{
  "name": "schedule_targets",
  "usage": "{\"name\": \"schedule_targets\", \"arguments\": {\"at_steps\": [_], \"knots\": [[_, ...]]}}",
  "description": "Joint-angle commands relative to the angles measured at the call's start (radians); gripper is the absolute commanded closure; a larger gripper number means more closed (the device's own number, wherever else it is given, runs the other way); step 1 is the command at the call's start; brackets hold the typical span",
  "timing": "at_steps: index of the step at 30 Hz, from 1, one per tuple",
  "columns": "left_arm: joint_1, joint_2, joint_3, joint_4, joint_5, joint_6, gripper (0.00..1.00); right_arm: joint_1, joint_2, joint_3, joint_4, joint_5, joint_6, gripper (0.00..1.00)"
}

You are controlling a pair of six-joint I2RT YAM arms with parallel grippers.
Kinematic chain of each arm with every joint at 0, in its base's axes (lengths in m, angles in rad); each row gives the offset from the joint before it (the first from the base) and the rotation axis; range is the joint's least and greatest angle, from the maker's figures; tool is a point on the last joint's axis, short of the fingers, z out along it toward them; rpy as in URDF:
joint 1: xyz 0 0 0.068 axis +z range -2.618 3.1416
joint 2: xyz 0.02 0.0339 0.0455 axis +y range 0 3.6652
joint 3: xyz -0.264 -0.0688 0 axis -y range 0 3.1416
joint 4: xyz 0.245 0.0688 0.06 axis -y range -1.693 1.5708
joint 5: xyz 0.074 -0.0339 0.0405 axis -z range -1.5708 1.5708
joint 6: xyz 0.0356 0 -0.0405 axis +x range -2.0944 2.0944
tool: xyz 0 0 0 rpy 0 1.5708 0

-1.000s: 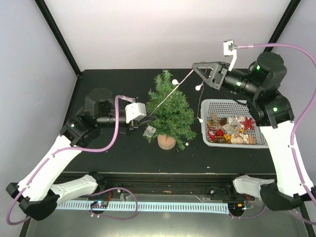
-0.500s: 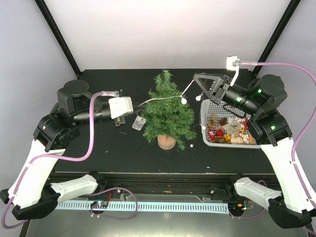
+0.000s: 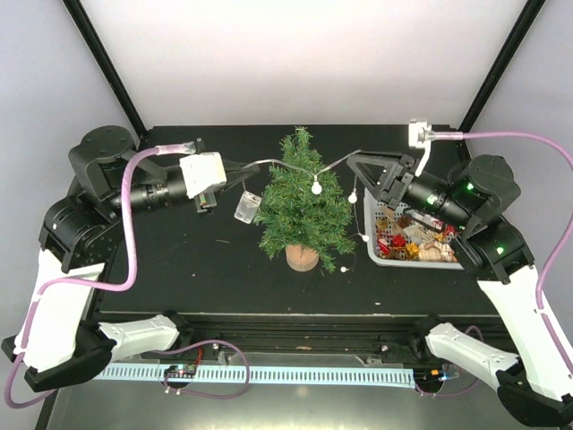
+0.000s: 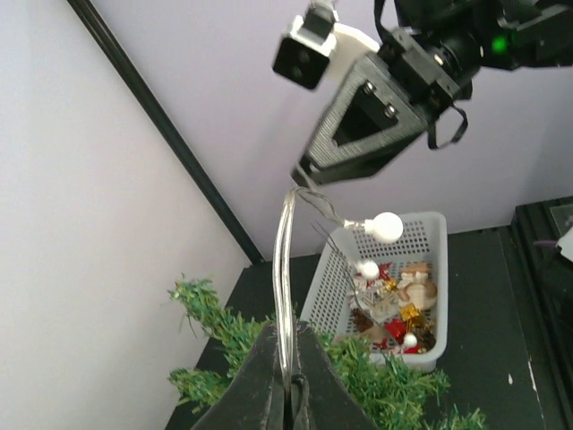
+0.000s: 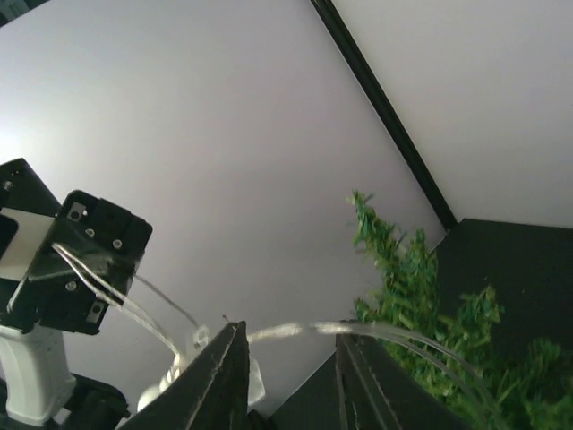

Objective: Decorate the small christmas tree

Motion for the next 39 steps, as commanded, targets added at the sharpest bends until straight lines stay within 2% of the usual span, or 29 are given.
{"name": "schedule_targets", "arguments": {"at_steps": [1,5,12,16,21,25,33,39], "knots": [[-0.008,0.023,0.090,-0.017,0.049,-0.035,0.98,0.009,-0.058,-0.041,-0.063,0.001,-0.044,0.65],[-0.009,0.040,0.140,-0.031,0.104,-0.050,0.98,0.009,-0.121,-0.099,-0.110,-0.002,-0.072,0.52],[-0.014,0.043,0.168,-0.044,0.123,-0.051,0.98,0.009,-0.226,-0.181,-0.255,0.056,-0.174,0.47],[-0.014,0.031,0.175,-0.050,0.129,-0.055,0.99,0.009,-0.278,-0.268,-0.363,0.152,-0.244,0.46],[-0.015,0.015,0.170,-0.057,0.122,-0.051,0.99,0.009,-0.329,-0.443,-0.412,0.354,-0.244,0.47],[-0.015,0.013,0.164,-0.057,0.118,-0.056,0.98,0.009,-0.306,-0.546,-0.402,0.424,-0.229,0.54],[-0.014,0.006,0.149,-0.053,0.111,-0.062,0.98,0.009,-0.261,-0.666,-0.293,0.443,-0.209,0.58],[-0.012,-0.003,0.131,-0.053,0.108,-0.060,0.99,0.009,-0.217,-0.718,-0.229,0.380,-0.202,0.56]]}}
